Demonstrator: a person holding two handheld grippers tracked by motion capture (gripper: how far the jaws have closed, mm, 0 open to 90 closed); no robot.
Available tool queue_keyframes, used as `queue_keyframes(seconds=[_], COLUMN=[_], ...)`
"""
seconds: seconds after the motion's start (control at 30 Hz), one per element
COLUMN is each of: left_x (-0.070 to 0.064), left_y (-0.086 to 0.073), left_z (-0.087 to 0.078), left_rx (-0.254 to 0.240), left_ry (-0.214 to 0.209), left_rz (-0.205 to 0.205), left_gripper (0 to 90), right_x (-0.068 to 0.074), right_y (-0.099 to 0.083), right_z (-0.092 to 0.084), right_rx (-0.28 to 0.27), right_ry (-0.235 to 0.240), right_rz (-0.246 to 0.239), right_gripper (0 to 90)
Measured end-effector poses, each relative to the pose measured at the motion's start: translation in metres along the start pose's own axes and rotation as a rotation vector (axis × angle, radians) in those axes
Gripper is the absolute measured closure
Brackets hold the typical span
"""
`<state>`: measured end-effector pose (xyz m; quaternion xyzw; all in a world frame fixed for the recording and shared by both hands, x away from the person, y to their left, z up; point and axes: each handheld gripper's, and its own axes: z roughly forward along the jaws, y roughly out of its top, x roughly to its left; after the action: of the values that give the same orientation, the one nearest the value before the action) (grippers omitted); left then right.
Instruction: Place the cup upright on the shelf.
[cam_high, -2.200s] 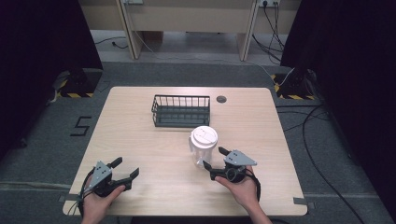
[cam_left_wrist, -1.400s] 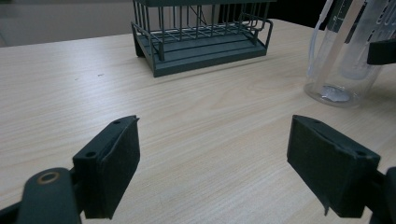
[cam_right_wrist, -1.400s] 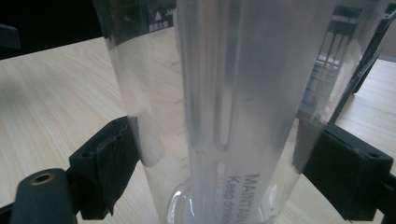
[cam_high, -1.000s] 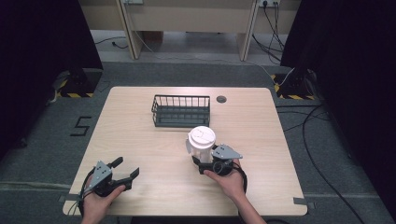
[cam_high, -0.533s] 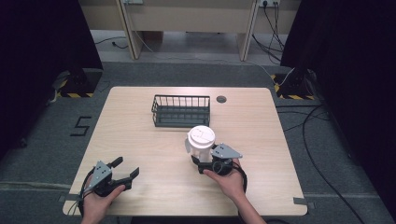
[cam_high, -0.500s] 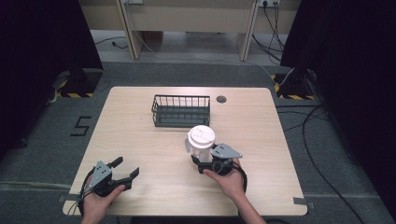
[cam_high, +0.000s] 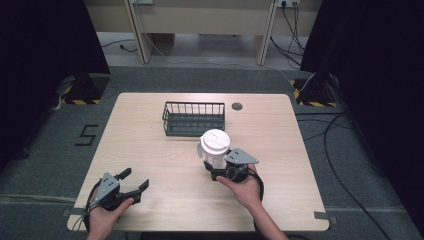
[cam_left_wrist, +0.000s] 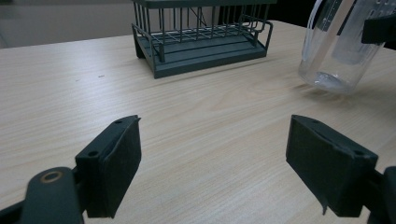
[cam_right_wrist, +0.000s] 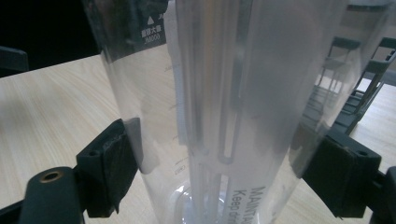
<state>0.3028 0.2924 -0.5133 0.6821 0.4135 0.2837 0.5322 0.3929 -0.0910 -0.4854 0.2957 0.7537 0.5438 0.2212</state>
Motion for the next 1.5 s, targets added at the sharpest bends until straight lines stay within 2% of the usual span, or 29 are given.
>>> queue_keyframes(seconds=[0.4, 1.5], left_x=[0.000, 0.000], left_y=[0.000, 0.001], left_z=[0.000, -0.001], left_rx=[-0.004, -0.006], left_ry=[-0.004, -0.006], left_rz=[-0.007, -0.006], left_gripper=[17.6, 17.7], right_x=[-0.006, -0.014], right_y=[0.010, 0.038], right_z=[0.008, 0.025], right_rx=[0.004, 0.033], right_ry=[-0.008, -0.001], right_rz=[0.012, -0.010], right_gripper=[18.5, 18.6])
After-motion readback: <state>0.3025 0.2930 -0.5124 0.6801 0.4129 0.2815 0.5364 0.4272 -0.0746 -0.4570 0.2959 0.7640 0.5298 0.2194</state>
